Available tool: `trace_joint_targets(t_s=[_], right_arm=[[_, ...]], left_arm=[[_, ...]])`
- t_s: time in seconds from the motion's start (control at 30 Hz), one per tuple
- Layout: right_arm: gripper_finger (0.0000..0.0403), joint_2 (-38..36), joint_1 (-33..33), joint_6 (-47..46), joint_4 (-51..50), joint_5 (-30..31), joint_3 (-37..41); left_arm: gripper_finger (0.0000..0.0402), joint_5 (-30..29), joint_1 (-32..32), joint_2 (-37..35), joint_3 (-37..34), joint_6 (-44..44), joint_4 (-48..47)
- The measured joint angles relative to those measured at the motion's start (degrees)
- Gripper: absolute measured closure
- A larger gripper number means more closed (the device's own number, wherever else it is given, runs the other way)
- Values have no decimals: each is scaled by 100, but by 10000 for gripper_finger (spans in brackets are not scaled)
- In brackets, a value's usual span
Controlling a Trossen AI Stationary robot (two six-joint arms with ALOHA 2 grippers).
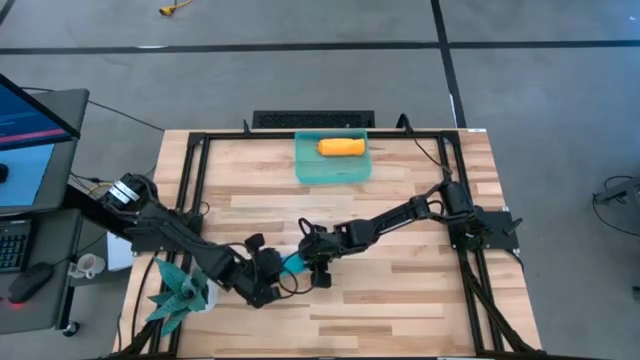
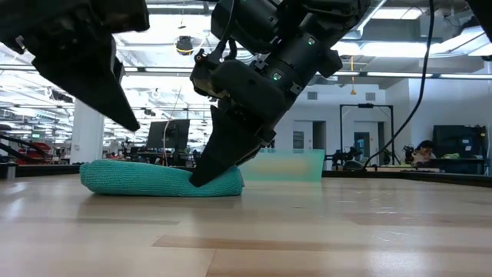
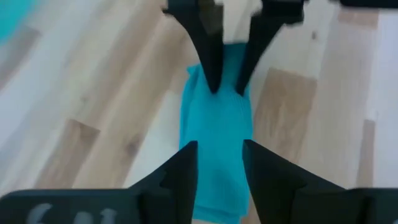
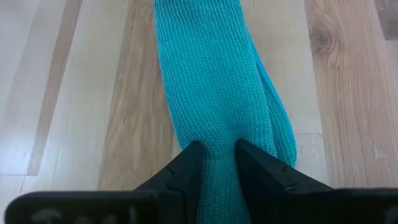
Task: Roll microfiber towels into tight, uniform cylinder then place into a basket
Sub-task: Put the rolled blue microfiber cloth into the blue bin
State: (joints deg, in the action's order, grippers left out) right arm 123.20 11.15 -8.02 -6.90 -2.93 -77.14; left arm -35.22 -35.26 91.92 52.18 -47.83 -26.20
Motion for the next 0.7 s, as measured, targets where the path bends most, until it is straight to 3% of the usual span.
trace_joint_targets(t_s=[0.1, 0.37, 0.53, 0.7], right_arm=[[275, 0, 35, -95, 0, 27, 0], [274, 0, 122, -102, 2, 49, 0], [275, 0, 135, -91, 5, 57, 0], [274, 0, 60, -85, 7, -37, 0]], left_arm=[[264, 389, 148, 0, 0, 47, 0], [248, 542, 322, 0, -108, -132, -21], [248, 1094, 610, -133, -120, -552, -1480], [248, 1111, 1009, -734, -125, -917, -2827]])
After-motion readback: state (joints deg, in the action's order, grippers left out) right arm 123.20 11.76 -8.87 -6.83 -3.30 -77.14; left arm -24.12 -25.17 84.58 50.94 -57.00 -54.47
